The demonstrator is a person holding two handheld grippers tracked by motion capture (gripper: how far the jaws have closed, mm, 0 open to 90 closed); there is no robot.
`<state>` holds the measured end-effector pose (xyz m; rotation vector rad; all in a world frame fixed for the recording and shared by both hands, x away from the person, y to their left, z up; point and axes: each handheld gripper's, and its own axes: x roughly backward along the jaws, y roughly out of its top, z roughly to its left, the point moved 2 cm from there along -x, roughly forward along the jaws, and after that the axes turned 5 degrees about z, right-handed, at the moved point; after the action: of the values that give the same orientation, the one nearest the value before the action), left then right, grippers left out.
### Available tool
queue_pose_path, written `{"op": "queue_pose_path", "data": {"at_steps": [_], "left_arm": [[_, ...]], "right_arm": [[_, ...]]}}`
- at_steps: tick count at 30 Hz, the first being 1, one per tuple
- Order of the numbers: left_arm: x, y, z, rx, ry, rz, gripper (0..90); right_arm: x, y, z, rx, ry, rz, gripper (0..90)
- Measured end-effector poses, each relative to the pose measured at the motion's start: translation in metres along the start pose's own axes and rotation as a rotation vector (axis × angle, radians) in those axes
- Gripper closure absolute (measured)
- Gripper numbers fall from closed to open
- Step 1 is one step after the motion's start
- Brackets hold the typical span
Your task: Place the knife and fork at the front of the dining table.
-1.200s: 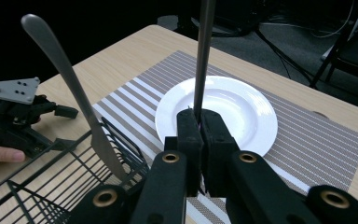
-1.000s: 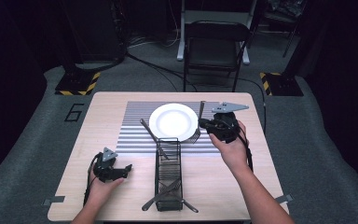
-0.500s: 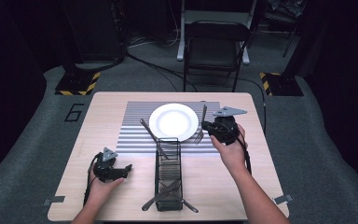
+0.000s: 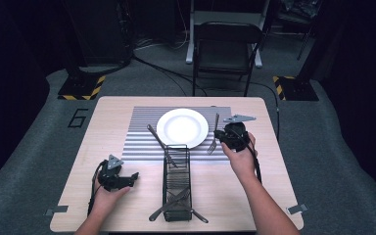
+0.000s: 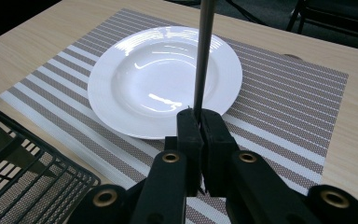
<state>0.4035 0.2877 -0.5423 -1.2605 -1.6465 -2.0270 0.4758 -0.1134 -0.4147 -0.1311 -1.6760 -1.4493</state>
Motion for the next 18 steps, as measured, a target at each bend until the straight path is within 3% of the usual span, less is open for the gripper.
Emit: {"op": "queue_pose_path", "data": {"at_steps": [18], "left_arm": [[0.000, 0.000, 0.000, 0.000, 0.000, 0.001, 14.6]], "right_arm": [[-0.017, -0.020, -0.012, -0.028, -0.021, -0.010, 87.7]]}}
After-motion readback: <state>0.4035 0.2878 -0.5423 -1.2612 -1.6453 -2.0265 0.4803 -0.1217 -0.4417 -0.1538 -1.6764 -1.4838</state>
